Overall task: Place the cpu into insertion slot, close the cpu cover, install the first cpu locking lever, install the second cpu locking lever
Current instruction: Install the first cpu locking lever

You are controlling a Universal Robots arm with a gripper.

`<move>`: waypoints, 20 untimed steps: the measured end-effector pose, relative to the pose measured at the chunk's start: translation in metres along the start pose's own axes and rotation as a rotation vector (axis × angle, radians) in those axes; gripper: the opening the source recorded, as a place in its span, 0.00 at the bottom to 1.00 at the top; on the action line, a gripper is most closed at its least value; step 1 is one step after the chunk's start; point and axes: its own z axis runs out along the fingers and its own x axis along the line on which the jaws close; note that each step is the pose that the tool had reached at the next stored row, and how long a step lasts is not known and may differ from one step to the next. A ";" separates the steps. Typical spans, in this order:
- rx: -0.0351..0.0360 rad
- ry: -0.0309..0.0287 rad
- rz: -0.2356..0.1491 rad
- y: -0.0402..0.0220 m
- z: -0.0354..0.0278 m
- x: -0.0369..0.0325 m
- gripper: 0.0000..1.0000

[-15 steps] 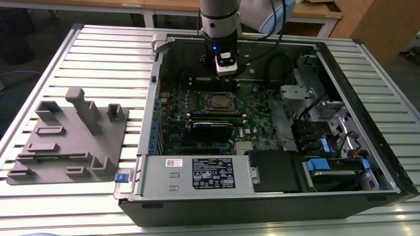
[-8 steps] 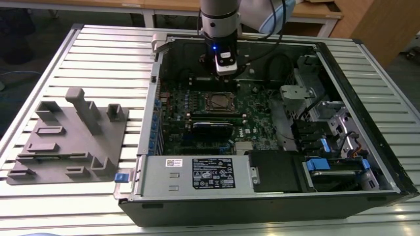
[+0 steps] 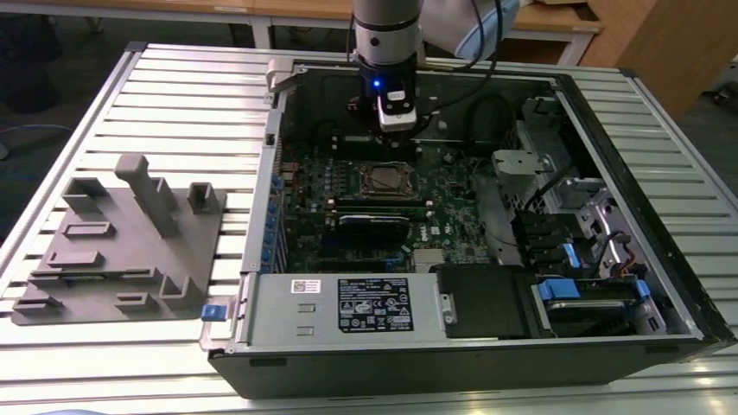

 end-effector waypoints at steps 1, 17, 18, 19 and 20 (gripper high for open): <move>0.0001 0.0000 0.000 0.0000 0.0000 0.0000 0.11; 0.0543 0.0627 -0.148 0.0000 0.0025 0.0001 0.11; 0.0529 0.0629 -0.162 0.0000 0.0026 0.0001 0.11; 0.0514 0.0632 -0.176 0.0000 0.0028 0.0001 0.11; 0.0497 0.0635 -0.191 0.0001 0.0031 0.0000 0.11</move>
